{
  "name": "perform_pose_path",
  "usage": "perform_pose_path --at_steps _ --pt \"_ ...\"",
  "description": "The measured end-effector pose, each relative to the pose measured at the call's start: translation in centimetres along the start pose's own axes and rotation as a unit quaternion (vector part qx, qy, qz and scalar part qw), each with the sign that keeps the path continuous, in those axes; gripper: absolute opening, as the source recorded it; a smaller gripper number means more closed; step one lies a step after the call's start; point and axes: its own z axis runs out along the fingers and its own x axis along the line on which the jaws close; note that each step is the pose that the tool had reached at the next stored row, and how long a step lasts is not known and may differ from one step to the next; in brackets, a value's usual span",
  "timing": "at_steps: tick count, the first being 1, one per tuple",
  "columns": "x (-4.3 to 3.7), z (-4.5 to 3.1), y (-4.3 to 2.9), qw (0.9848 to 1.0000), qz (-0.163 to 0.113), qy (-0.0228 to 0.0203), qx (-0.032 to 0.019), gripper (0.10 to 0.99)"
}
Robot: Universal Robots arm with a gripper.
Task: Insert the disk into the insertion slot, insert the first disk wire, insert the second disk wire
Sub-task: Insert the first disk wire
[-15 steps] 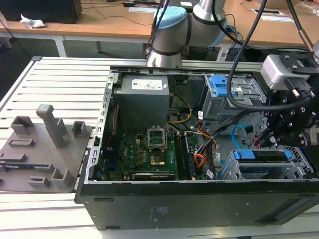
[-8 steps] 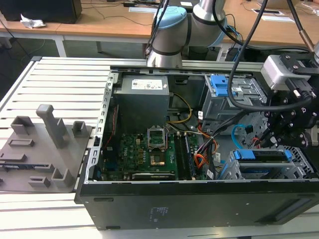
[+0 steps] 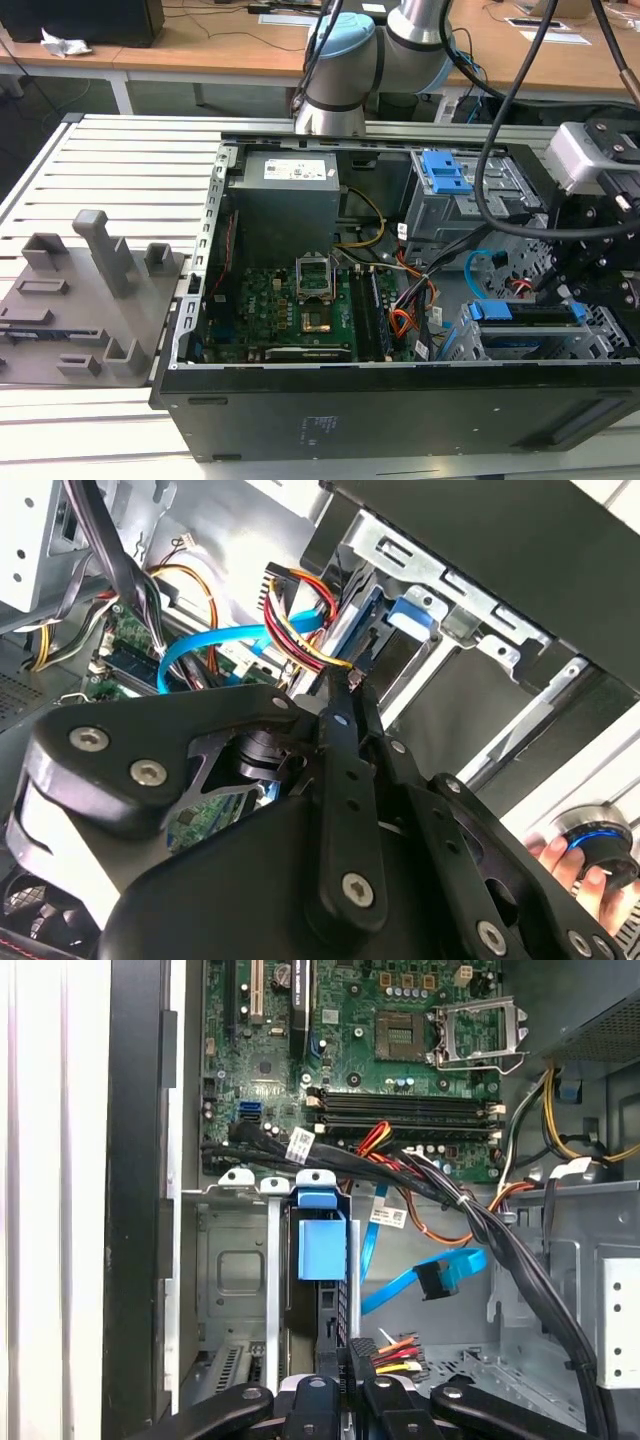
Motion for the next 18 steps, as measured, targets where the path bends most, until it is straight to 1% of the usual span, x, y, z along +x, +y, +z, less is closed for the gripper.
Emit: perform_pose_path --at_steps 8,11,16,18 --pt "0.10 0.31 -0.20 1.0000 0.000 0.0001 -0.0002 0.161" --pt "0.11 0.46 -0.39 1.0000 0.000 0.0000 -0.0002 0.161" --pt "0.12 0.49 -0.75 1.0000 0.000 -0.0001 -0.0004 0.161" --pt "0.12 0.48 -0.85 1.0000 0.000 -0.0019 -0.0004 0.161"
